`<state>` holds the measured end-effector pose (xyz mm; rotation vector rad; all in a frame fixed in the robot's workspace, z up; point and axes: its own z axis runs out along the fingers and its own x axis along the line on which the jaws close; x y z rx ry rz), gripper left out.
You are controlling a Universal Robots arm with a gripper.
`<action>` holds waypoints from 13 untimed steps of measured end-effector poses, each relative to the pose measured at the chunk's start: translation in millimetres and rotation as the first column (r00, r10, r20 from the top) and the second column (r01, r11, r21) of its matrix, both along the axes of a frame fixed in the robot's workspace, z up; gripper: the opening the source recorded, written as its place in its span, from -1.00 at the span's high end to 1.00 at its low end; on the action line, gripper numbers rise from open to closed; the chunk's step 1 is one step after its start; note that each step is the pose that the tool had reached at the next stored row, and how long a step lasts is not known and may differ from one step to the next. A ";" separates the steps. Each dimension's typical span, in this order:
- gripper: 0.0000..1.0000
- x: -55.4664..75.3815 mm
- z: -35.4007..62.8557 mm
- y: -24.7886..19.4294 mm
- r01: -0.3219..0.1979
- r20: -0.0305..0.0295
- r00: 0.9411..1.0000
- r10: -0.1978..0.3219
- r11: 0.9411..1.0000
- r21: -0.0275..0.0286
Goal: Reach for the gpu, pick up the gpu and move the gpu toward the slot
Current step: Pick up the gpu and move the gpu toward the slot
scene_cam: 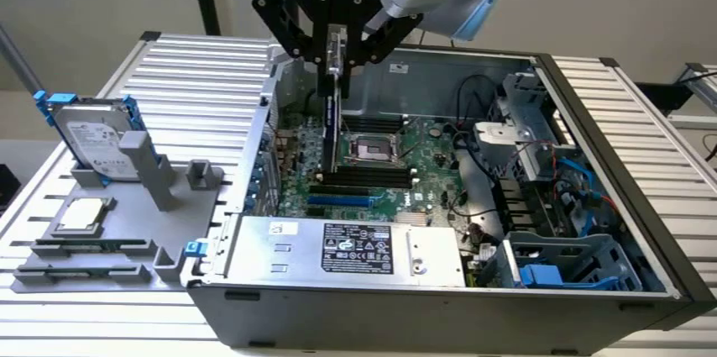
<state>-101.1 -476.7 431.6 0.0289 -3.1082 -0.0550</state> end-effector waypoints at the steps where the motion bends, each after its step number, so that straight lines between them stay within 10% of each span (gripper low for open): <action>1: 0.48 4.5 -0.6 0.2 0.000 -0.001 1.000 0.000 1.000 0.000; 13: 0.48 58.9 -9.4 6.1 0.000 -0.013 1.000 0.000 1.000 0.000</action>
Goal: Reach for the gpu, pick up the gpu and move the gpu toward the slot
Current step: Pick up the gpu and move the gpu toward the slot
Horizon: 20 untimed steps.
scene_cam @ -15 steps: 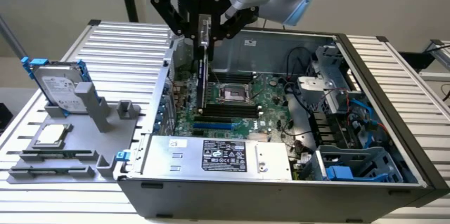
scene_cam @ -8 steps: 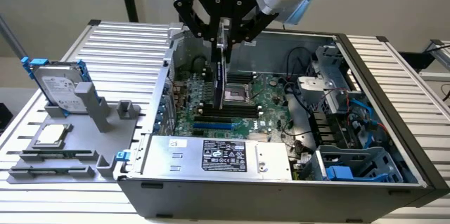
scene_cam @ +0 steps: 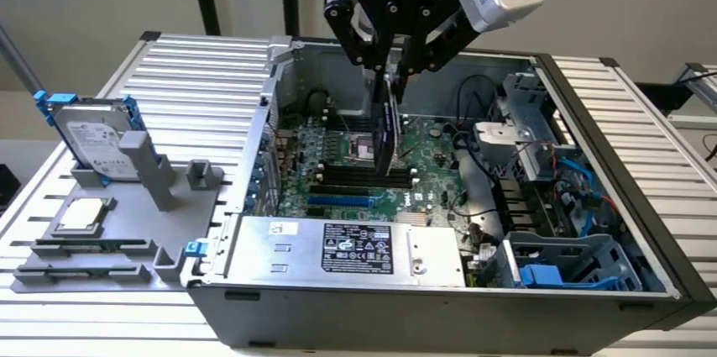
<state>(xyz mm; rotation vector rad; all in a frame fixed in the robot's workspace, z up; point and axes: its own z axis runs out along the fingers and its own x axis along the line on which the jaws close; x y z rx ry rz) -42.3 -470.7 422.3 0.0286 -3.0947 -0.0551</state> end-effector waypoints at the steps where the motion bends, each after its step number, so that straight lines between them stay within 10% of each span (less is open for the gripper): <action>1: 0.48 4.5 -0.9 1.3 0.000 0.000 1.000 0.000 1.000 0.000; 7: 0.48 29.1 -5.3 11.2 0.000 -0.001 1.000 0.000 1.000 -0.001; 20: 0.48 30.5 -5.4 11.7 0.000 -0.001 1.000 0.000 1.000 -0.002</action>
